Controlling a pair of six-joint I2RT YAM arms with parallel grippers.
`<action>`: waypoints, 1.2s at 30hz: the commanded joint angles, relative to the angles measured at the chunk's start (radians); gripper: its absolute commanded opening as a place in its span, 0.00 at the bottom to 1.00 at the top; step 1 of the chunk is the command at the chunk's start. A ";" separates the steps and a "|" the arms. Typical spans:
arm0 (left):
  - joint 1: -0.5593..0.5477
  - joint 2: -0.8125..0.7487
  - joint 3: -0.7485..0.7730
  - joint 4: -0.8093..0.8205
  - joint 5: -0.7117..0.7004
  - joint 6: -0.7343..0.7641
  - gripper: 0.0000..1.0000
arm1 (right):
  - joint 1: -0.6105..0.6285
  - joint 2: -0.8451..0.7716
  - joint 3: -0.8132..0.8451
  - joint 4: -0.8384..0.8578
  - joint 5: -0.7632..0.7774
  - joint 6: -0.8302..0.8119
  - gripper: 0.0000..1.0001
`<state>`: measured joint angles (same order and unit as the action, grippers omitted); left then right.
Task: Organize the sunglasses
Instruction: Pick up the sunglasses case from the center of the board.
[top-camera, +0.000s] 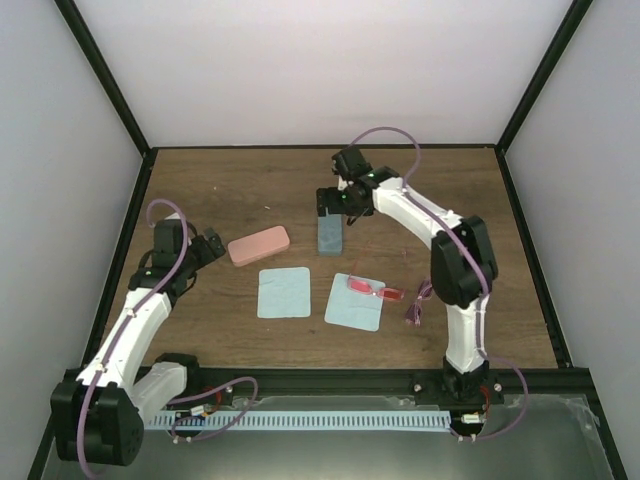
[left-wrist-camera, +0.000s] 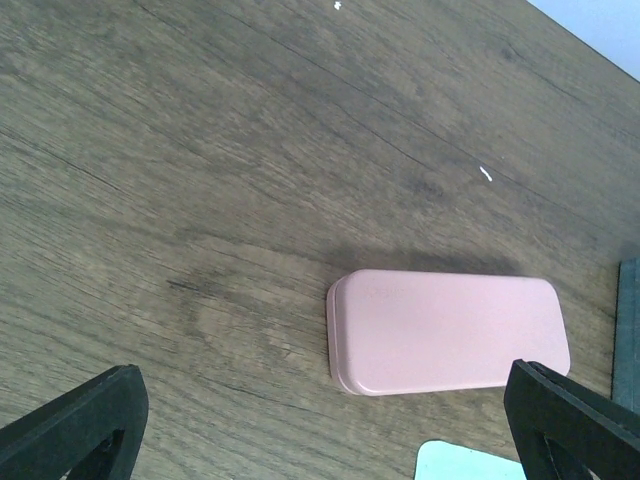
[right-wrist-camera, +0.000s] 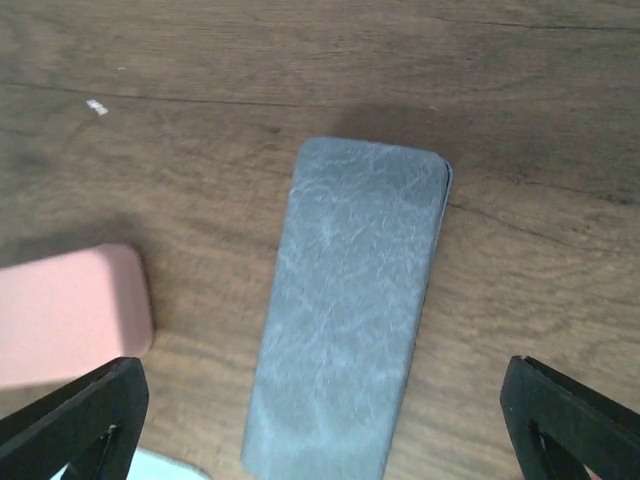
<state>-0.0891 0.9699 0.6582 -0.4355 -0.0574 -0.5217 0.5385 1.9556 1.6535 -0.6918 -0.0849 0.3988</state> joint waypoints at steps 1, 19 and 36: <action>-0.002 0.016 0.017 0.035 0.013 -0.011 1.00 | 0.044 0.136 0.174 -0.133 0.133 0.010 1.00; -0.003 0.023 0.011 0.021 -0.048 0.017 1.00 | 0.060 0.284 0.259 -0.218 0.134 0.050 0.98; -0.003 0.030 0.017 0.024 -0.054 0.046 1.00 | 0.065 0.334 0.282 -0.232 0.162 0.056 0.75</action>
<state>-0.0891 1.0031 0.6582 -0.4210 -0.1009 -0.4923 0.5964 2.2791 1.8858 -0.8978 0.0395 0.4393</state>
